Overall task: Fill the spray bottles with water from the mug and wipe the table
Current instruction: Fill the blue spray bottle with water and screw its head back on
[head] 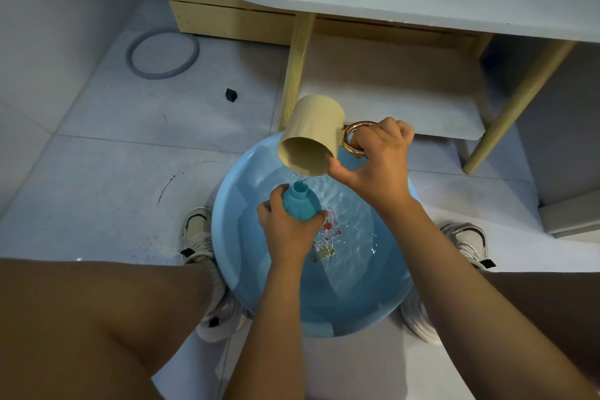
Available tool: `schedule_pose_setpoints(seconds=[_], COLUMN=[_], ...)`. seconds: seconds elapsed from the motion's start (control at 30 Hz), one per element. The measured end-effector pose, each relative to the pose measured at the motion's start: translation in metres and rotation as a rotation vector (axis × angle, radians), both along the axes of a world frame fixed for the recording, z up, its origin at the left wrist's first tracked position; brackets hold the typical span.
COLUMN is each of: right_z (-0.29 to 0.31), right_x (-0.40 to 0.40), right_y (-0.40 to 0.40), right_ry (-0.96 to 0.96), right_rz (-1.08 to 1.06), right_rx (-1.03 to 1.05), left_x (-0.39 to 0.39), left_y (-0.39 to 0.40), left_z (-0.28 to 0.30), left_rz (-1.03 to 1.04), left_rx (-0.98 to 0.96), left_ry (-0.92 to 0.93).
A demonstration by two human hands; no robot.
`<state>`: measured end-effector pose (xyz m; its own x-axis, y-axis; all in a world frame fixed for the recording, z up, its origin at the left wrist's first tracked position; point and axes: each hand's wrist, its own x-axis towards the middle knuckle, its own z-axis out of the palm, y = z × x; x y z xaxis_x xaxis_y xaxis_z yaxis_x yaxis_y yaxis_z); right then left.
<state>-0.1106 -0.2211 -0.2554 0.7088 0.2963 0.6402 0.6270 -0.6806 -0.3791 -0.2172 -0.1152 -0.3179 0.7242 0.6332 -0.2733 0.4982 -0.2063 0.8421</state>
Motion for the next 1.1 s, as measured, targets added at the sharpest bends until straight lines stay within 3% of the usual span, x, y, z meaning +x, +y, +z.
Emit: schedule_pose_setpoints(seconds=[0.73,1.1], right_z=[-0.0007,-0.0017], right_x=[-0.0022,-0.0001], right_y=[0.0023,-0.0016], right_ry=[-0.089,0.028], right_rz=[0.060,-0.008], right_rx=[-0.019,0.049], left_x=[0.0011,0.0019], left_y=[0.0015,-0.0002], left_z=[0.0016,-0.0036], left_rz=[0.001,0.040], left_rx=[-0.019,-0.040], left_ry=[0.004,-0.015])
